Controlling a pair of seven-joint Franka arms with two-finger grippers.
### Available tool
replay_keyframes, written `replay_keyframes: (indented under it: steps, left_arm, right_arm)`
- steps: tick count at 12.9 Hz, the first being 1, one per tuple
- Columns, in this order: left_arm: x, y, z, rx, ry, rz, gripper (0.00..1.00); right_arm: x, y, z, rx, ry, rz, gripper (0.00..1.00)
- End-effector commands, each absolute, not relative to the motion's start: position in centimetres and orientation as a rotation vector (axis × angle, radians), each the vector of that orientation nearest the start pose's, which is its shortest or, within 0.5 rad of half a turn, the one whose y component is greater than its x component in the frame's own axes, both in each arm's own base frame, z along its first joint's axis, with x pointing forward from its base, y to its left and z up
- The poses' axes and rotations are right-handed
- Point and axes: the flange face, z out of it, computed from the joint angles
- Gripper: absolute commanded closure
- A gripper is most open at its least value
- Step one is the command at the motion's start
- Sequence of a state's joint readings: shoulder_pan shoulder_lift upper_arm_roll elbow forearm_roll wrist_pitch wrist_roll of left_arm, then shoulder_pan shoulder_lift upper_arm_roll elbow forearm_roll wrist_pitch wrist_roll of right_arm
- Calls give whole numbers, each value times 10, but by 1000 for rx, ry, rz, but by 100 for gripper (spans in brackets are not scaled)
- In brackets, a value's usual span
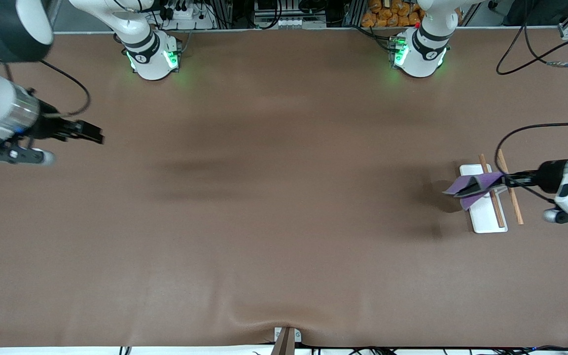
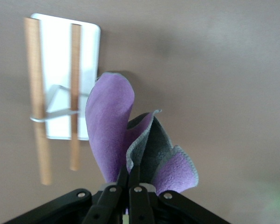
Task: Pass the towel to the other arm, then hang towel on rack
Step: 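Drape the towel over the wooden dowels and open the left gripper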
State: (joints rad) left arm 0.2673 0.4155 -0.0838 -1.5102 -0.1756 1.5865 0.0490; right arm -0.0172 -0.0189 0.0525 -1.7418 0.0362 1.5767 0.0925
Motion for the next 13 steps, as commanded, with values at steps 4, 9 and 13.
replay_keyframes:
  steps: [4,9,13]
  left_arm:
    - [616,188,402,-3422,8,430,100]
    - [600,258,381,-3465,263,300,100]
    - [596,292,348,-3476,383,216,100]
  right_arm:
    - [500,1,589,-3179,56,131,0]
    - [523,-14,607,-3169,97,76,0]
    - [546,-18,617,-3163,97,44,0]
